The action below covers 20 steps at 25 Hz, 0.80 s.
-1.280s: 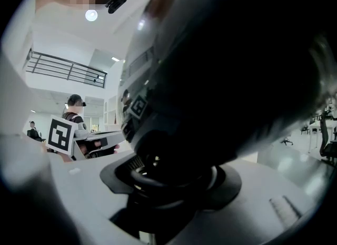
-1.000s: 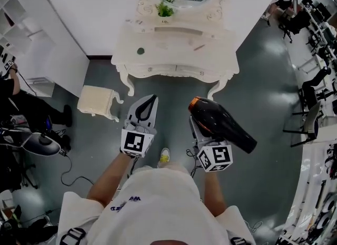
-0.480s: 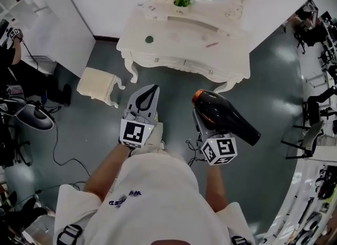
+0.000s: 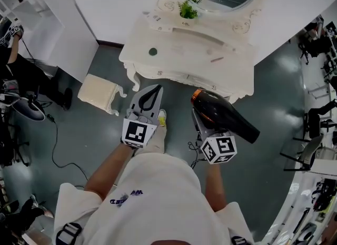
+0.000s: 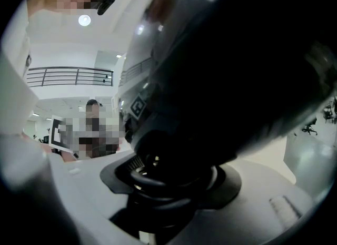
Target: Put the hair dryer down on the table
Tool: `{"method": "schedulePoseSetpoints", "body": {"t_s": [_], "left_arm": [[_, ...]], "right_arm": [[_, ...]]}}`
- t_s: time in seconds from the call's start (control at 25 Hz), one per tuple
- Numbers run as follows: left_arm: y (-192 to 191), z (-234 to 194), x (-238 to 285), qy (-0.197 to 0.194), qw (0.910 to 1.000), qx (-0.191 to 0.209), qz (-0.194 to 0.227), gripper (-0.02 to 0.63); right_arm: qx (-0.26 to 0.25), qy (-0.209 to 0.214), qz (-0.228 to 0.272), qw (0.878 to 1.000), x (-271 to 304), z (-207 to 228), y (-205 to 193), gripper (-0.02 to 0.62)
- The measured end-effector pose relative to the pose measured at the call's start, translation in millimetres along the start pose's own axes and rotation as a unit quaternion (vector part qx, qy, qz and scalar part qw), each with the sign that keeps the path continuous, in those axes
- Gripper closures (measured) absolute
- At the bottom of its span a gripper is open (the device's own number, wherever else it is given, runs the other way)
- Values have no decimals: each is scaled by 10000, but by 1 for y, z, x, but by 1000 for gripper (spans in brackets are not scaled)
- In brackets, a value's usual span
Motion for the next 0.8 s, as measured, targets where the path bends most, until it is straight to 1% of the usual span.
{"method": "schedulePoseSetpoints", "body": {"t_s": [0.08, 0.24, 0.44, 0.6, 0.8], "left_arm": [[-1, -15, 12, 7, 10000, -30, 24, 597], [-8, -43, 56, -95, 9999, -74, -35, 597], [-6, -77, 108, -200, 9996, -180, -21, 597], [-13, -106, 137, -130, 9995, -283, -16, 597], [-29, -134, 175, -88, 9985, -543, -6, 597]], "right_arm": [[-59, 57, -37, 10000, 19, -1, 4, 295], [-109, -80, -77, 9999, 61, 5, 15, 295], [-153, -33, -206, 9997, 110, 10, 27, 295], [-160, -55, -327, 9993, 144, 23, 42, 295], [-104, -333, -597, 9976, 184, 50, 48, 295]]}}
Point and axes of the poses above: the fingertips, and each gripper's own axes: x forward along the fingers, z to its right, y out of its top, the point moved 6 cm from there along -x, backward along the fingers, and after that the axes turned 6 degrees about -y, right-handed, at the moved point
